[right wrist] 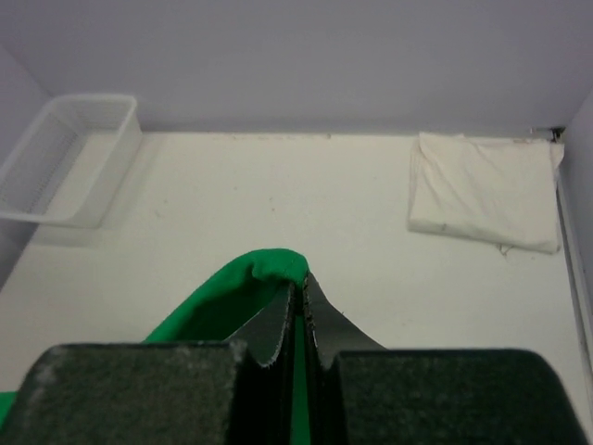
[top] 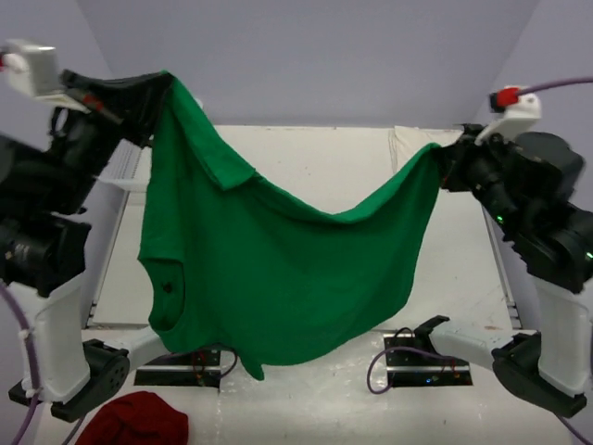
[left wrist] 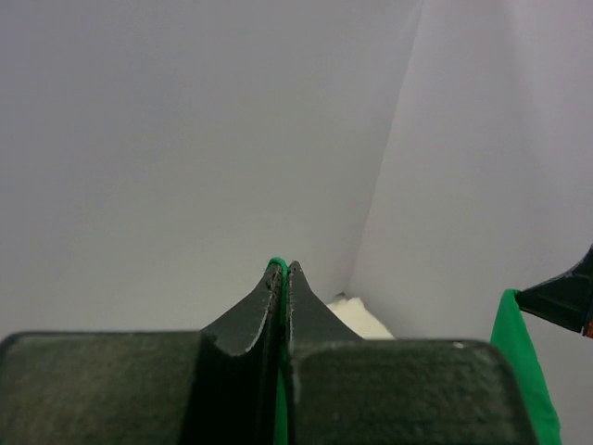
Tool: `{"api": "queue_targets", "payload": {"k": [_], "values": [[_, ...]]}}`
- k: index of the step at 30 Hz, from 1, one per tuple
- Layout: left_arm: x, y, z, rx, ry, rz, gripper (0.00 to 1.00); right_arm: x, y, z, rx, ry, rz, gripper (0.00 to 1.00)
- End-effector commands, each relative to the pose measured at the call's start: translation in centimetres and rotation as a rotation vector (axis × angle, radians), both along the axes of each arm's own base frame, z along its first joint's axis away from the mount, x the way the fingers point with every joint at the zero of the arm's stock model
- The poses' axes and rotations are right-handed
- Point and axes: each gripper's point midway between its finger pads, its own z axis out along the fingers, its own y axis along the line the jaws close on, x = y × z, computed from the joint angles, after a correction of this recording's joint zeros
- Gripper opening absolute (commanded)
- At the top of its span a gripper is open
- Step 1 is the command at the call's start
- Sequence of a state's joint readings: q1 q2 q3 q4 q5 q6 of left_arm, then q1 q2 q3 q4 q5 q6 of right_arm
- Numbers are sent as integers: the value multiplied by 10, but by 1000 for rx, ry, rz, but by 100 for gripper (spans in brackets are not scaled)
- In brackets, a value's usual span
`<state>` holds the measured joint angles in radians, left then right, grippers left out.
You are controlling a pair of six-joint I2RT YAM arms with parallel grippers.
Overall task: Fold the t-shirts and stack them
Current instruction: Flatten out the tshirt
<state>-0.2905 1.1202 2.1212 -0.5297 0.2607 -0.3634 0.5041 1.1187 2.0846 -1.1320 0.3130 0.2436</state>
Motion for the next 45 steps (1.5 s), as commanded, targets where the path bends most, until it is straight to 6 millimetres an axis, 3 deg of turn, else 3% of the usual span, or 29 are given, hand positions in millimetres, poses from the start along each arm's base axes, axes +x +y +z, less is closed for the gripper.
{"api": "queue_targets", "payload": {"k": [1, 2, 3, 4, 5, 7, 8, 10, 11, 12, 14, 15, 18, 19, 24, 28, 32, 35, 39, 45], "values": [[82, -7, -79, 27, 262, 97, 0, 51, 27, -47, -60, 111, -13, 0], [108, -9, -123, 49, 369, 128, 0, 67, 35, -74, -86, 171, -23, 0], [119, -10, -146, 57, 419, 141, 0, 76, 40, -89, -99, 194, -21, 0], [132, -7, -163, 51, 448, 181, 0, 91, 47, -116, -126, 247, -29, 0], [148, -9, -205, 77, 536, 201, 0, 99, 49, -128, -138, 272, -44, 0], [167, -7, -242, 94, 606, 236, 0, 113, 55, -152, -168, 312, -52, 0], [175, -8, -272, 113, 663, 246, 0, 127, 60, -172, -197, 345, -66, 0], [192, -11, -297, 123, 673, 252, 0, 141, 66, -190, -219, 382, -67, 0], [197, -11, -319, 139, 713, 264, 0, 148, 72, -192, -212, 382, -59, 0], [204, -11, -329, 147, 732, 268, 0, 158, 78, -207, -232, 414, -54, 0], [215, -16, -356, 168, 771, 256, 0, 172, 80, -212, -239, 424, -64, 0], [221, -18, -357, 166, 747, 251, 0, 182, 81, -226, -249, 455, -69, 0], [233, -11, -372, 194, 773, 285, 0, 197, 78, -232, -245, 486, -76, 0], [238, -10, -380, 205, 790, 282, 0, 204, 77, -247, -261, 526, -81, 0], [260, 13, -398, 189, 839, 314, 0, 230, 60, -255, -282, 587, -126, 0], [261, 30, -408, 137, 870, 370, 0, 250, 42, -240, -277, 569, -170, 0], [255, 43, -401, 147, 848, 409, 0, 270, 21, -241, -263, 591, -189, 0], [255, 55, -403, 173, 856, 420, 0, 275, -5, -253, -269, 621, -244, 0], [253, 67, -406, 181, 855, 441, 0, 273, -21, -263, -270, 634, -300, 0], [254, 76, -422, 200, 892, 458, 0, 285, -28, -268, -265, 637, -309, 0]]}}
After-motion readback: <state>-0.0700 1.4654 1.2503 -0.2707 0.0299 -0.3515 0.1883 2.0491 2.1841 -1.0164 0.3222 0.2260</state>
